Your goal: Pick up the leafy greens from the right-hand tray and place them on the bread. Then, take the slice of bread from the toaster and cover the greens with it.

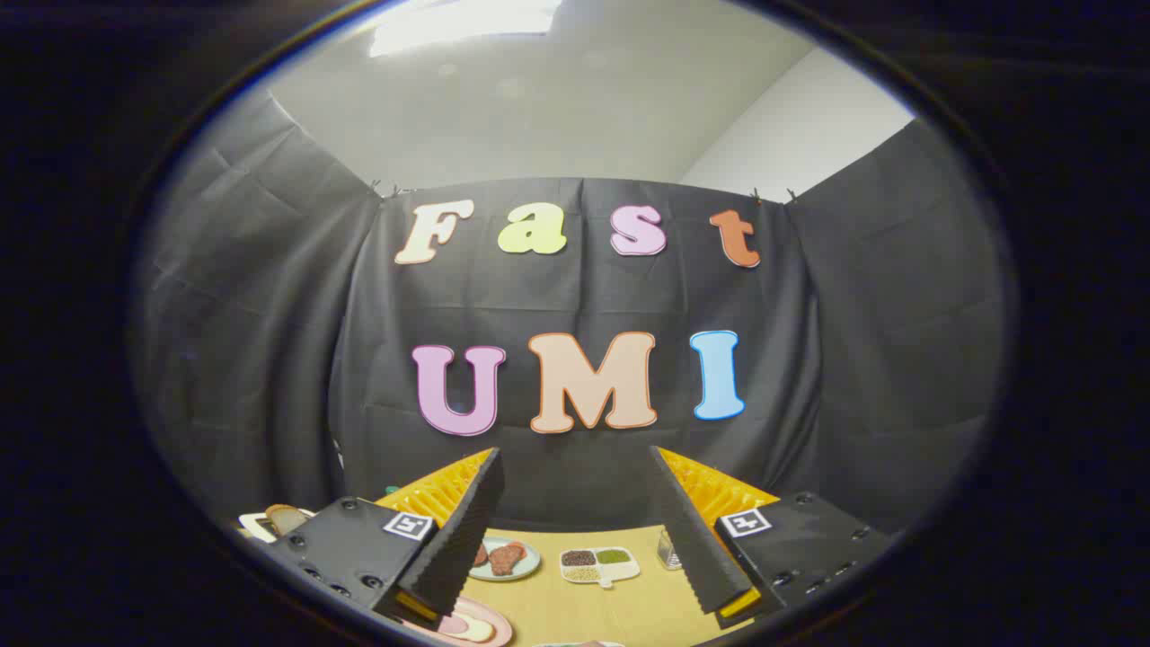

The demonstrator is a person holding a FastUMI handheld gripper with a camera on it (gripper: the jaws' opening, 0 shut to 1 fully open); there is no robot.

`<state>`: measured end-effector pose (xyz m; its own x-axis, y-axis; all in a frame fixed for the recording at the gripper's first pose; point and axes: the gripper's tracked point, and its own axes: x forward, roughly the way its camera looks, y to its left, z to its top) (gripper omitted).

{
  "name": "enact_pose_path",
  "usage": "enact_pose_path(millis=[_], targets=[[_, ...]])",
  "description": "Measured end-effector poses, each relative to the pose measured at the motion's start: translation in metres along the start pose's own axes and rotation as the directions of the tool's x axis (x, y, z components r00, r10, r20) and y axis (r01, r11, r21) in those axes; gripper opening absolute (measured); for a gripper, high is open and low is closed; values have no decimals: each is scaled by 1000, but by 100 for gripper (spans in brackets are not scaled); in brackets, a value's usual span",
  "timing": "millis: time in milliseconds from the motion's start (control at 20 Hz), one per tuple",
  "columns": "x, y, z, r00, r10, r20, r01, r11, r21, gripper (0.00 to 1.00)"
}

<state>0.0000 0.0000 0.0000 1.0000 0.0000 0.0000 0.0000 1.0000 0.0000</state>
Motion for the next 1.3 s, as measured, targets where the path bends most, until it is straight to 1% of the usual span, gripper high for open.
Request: enact_pose_path(millis=[300, 600, 850, 1100, 1200, 1300], targets=[[-1, 2, -2, 1000, 15, -6, -15, 1000, 5, 99], [0, -16, 0, 1000, -28, 1, 28, 1000, 9, 99], [0, -26, -5, 999, -38, -8, 38, 999, 15, 100], [4, -28, -19, 999, 4, -42, -6, 999, -37, 100], [6, -24, -29, 997, 51, -62, -55, 996, -73, 100], [7, -19, -45, 986, 124, -112, -137, 984, -113, 100]])
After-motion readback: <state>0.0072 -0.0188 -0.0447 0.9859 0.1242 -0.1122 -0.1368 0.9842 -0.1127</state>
